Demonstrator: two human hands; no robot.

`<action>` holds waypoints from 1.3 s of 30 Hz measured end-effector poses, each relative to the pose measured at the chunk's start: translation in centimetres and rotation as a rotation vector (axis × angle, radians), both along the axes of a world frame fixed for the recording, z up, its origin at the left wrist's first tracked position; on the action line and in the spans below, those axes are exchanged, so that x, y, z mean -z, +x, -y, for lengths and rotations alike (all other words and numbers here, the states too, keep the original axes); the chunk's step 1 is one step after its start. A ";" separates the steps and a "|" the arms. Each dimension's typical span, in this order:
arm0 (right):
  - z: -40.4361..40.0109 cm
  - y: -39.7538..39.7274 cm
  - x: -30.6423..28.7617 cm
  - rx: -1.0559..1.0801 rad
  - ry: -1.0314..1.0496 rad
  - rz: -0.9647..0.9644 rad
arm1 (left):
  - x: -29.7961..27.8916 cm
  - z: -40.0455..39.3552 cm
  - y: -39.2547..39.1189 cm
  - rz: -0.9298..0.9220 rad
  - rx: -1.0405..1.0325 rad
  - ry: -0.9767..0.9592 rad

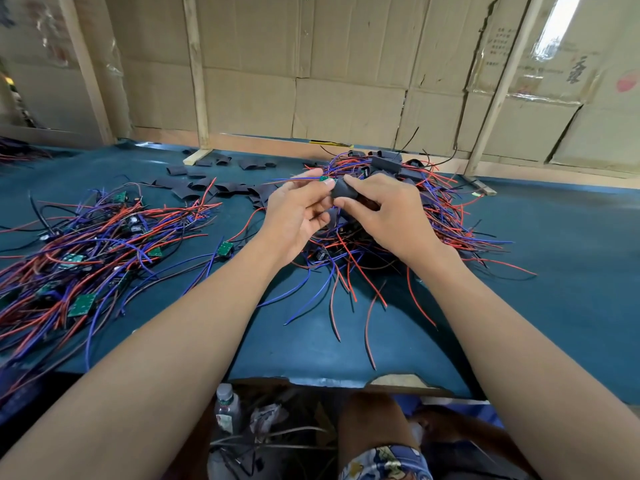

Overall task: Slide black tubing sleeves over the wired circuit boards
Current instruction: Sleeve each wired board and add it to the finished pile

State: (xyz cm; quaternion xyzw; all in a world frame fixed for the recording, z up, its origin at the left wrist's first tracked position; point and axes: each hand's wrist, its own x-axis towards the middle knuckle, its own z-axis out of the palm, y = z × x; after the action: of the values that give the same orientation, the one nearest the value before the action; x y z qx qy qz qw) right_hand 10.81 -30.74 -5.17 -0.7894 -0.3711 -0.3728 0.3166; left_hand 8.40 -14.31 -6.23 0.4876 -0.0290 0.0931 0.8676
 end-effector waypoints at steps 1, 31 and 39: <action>-0.1 -0.1 0.0 -0.010 -0.001 0.000 | 0.0 0.0 0.0 -0.004 0.003 -0.012; -0.1 -0.3 -0.2 -0.003 -0.019 0.007 | 0.2 -0.2 0.3 0.063 -0.020 -0.035; -0.3 -0.6 -0.3 -0.009 -0.063 0.032 | 0.2 -0.3 0.2 0.002 -0.004 -0.044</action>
State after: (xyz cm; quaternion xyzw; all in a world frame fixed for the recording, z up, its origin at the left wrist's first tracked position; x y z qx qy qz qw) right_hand 10.20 -30.49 -4.89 -0.7914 -0.3911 -0.3719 0.2871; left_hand 8.60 -13.98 -6.38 0.4683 -0.0270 0.0961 0.8779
